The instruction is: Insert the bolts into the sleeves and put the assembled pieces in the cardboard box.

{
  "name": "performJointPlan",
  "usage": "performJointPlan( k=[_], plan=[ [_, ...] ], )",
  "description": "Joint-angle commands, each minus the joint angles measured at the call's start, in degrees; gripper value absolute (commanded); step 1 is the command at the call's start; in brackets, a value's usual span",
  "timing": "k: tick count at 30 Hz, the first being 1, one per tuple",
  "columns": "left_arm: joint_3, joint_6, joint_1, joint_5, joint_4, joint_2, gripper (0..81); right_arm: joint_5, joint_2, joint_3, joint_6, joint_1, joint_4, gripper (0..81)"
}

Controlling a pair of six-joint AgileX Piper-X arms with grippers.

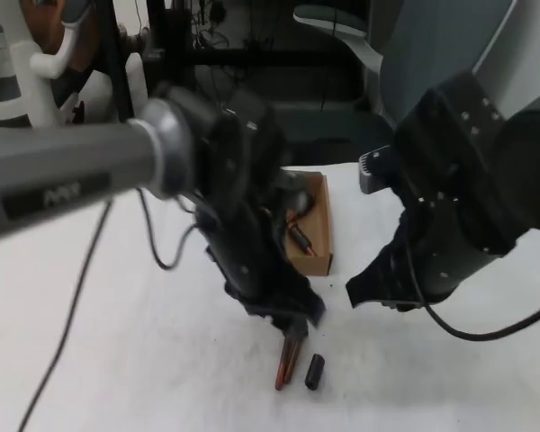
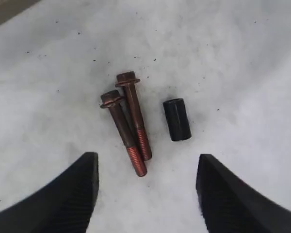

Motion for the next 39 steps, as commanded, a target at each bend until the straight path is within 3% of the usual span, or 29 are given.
performJointPlan(
  k=[1,4,9,18,29,39],
  plan=[
    [-0.42,-3.39,-3.22,-10.78,-2.95,-0.88,55.6,0.11,-2.56,-0.29,-0.08,-0.30,2.77,0.6],
    [-0.42,-6.54,-4.18,-15.66,-6.63,-0.73,54.6,0.22,-4.37,-0.29,-0.08,-0.30,5.10,0.6],
    [-0.11,-8.54,-3.76,-15.35,-6.67,0.43,45.2,1.79,-6.69,-0.29,-0.08,-0.30,6.65,0.6],
    [5.11,-9.75,-3.94,-10.25,-7.77,3.65,45.2,1.77,-7.09,-0.29,-0.08,-0.30,6.55,0.6],
    [5.60,-12.70,-4.86,-12.20,-15.08,5.69,45.2,1.77,-7.09,-0.29,-0.08,-0.30,6.55,0.6],
    [5.60,-12.73,-1.92,-12.78,-15.49,5.69,43.8,1.77,-7.09,-0.29,-0.08,-0.30,6.55,0.6]
  ],
)
